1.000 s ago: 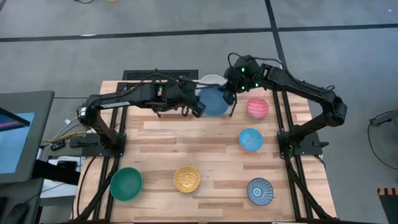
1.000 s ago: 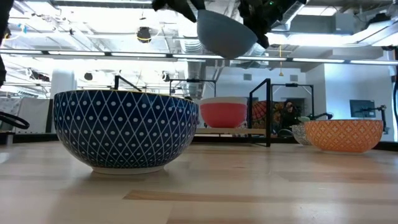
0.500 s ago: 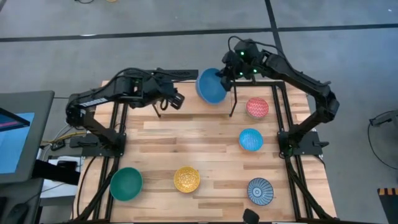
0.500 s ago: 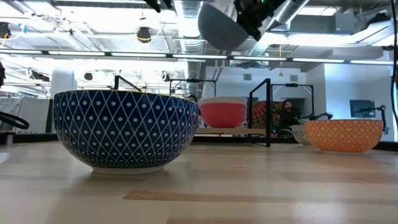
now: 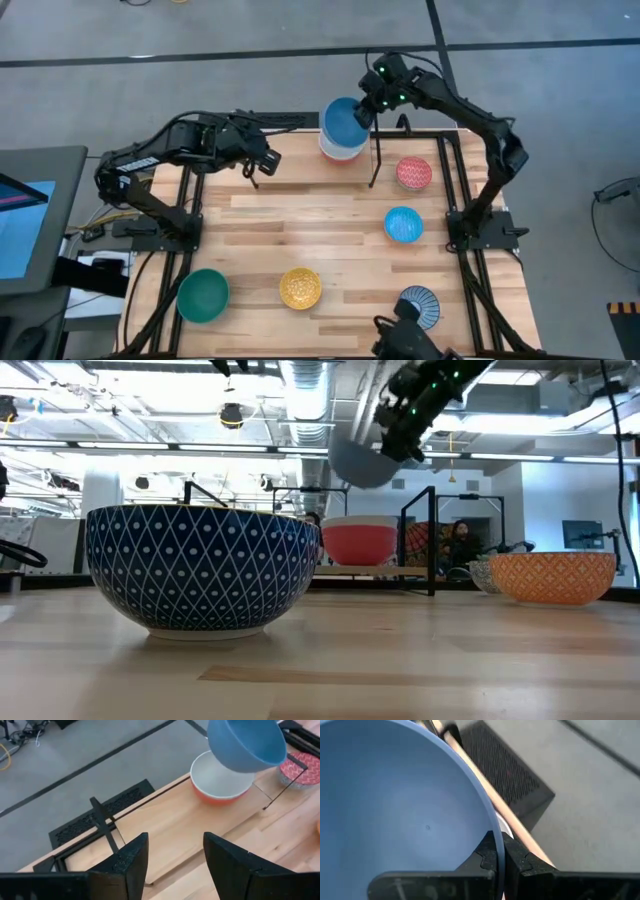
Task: Place and stack bowls onto a shelf
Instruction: Stack the blue bowl on top of the gray bowl on the shelf
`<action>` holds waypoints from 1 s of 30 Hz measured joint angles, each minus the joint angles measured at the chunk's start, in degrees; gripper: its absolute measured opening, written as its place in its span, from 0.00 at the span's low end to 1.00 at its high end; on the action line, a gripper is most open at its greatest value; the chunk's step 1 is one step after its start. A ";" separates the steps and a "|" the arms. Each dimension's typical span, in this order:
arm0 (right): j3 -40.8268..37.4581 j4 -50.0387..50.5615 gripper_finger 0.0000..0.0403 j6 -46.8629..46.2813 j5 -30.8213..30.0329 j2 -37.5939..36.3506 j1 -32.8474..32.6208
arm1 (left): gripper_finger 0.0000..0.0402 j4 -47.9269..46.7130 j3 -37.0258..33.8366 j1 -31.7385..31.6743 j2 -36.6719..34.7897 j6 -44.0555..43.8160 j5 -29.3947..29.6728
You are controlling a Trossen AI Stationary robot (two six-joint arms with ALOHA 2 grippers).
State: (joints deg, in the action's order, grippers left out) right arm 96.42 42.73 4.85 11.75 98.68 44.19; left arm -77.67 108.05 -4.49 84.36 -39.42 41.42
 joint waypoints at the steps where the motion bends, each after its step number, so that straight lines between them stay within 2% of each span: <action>1: -0.01 0.38 0.06 0.14 0.00 0.69 0.26 | 0.44 -0.07 -0.42 0.00 0.05 -0.31 -0.03; 14: -0.09 2.51 0.06 1.63 0.30 7.67 0.18 | 0.44 -1.09 -1.44 0.00 0.09 -2.32 -0.70; 25: -0.07 2.53 0.21 0.91 -0.26 7.53 -0.34 | 0.44 -2.73 -1.44 1.48 0.09 -5.42 -2.11; 30: -0.07 3.83 0.32 1.04 -0.14 6.03 -0.81 | 0.44 -2.71 -1.44 1.88 0.09 -6.36 -1.94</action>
State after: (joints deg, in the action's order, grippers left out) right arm 96.36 46.56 5.89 11.61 104.71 43.38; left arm -80.38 106.61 -2.61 84.44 -45.77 39.48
